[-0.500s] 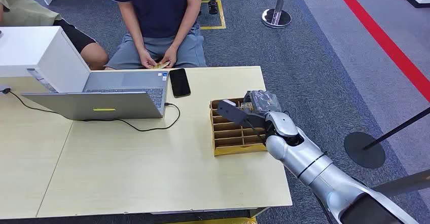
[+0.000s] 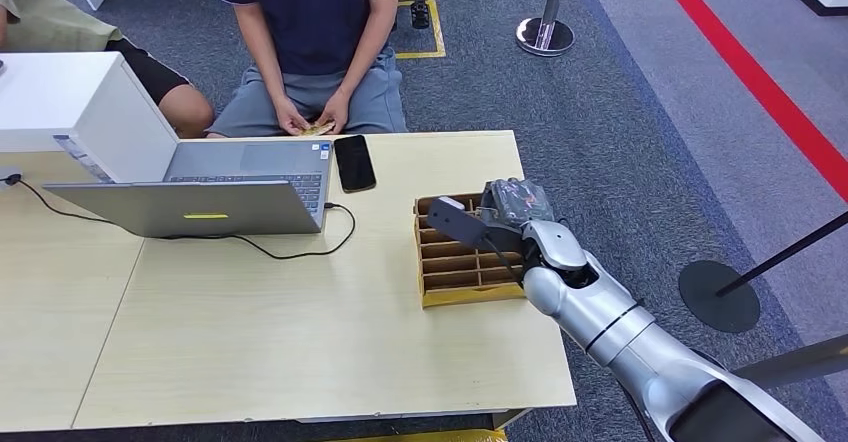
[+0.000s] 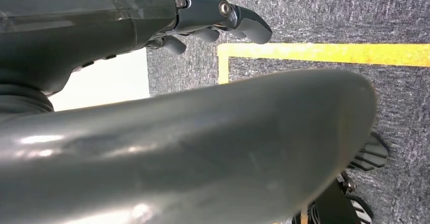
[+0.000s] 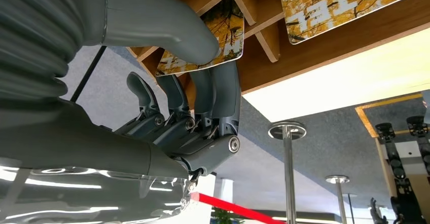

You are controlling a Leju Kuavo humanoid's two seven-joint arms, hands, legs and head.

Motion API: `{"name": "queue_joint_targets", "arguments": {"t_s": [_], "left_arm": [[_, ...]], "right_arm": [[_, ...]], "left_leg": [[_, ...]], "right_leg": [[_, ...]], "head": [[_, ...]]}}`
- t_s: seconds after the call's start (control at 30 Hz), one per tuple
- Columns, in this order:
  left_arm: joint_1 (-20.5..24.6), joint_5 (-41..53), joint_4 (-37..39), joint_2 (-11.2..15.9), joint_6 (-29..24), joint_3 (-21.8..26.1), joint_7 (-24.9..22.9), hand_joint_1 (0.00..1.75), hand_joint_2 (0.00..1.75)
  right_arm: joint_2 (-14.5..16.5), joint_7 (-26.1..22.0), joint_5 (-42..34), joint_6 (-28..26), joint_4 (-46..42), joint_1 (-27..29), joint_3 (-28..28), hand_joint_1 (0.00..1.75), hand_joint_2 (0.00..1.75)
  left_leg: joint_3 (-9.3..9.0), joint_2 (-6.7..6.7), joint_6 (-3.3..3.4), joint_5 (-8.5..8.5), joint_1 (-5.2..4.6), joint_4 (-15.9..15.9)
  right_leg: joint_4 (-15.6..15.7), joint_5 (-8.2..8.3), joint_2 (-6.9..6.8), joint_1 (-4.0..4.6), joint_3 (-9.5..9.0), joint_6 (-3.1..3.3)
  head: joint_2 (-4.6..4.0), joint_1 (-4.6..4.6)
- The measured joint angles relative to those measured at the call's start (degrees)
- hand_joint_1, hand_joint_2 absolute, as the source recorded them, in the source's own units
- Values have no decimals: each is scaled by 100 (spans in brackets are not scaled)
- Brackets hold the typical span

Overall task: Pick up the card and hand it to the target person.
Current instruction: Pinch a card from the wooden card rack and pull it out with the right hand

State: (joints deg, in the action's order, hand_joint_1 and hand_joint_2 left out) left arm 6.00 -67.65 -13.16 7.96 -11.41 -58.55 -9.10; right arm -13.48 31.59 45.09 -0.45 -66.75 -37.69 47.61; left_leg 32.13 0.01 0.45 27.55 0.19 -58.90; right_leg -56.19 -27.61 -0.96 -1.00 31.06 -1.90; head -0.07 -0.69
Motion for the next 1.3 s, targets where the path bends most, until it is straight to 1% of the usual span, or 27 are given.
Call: {"name": "queue_joint_targets", "arguments": {"t_s": [0.17, 0.3, 0.53, 0.7, 0.8, 1.03, 1.17, 1.3], "left_arm": [[0, 0, 0, 0, -2, 0, -3, 0, 0], [0, -8, 0, 2, 173, 0, 171, 0, 175], [0, -1, 3, 18, 297, 0, 313, 0, 175], [-4, -46, 17, 32, 232, 0, 238, 0, 175], [-4, -64, 38, 33, 169, 0, 209, 0, 175], [-21, -126, 46, 43, 100, 0, 148, 0, 175], [-22, -137, 46, 46, 86, 0, 122, 0, 175], [-22, -138, 46, 46, 86, 0, 119, 0, 175]], "right_arm": [[7, -17, 1, 18, -1, 0, -1, 146, 175], [15, -65, 1, 17, 2, 0, -1, 155, 175], [15, -86, 10, 4, 2, 1, -6, 157, 175], [12, -53, 18, -34, -20, 0, -27, 157, 175], [-11, 53, 20, -71, -129, 0, -76, 157, 175], [-306, 415, 66, -127, -921, -18, -321, 157, 175], [-461, 457, 72, -115, -1358, -35, -431, 157, 175], [-549, 474, 70, -100, -1607, -36, -449, 157, 175]], "left_leg": [[0, 0, 0, 0, 0, 0], [0, 0, 0, 0, 0, 0], [-2, 2, 0, 0, 0, 0], [-2, 3, 0, 0, 0, 0], [-2, 3, 0, 0, 0, 0], [-2, 3, 0, 0, -1, -1], [-2, 4, 0, 0, 0, -1], [-3, 4, 0, 0, 0, -1]], "right_leg": [[0, 0, 0, 0, 0, 0], [0, 0, 0, 0, 0, 0], [0, 0, 2, 0, 0, 0], [0, 0, 3, 0, 0, 0], [0, 0, 3, 0, 1, 0], [1, 0, 3, 0, 1, 0], [1, 0, 3, 0, 1, 0], [0, 0, 4, 1, 1, 0]], "head": [[0, 0], [0, 0], [0, 0], [0, 0], [0, 1], [0, 0], [0, 1], [0, 1]]}}
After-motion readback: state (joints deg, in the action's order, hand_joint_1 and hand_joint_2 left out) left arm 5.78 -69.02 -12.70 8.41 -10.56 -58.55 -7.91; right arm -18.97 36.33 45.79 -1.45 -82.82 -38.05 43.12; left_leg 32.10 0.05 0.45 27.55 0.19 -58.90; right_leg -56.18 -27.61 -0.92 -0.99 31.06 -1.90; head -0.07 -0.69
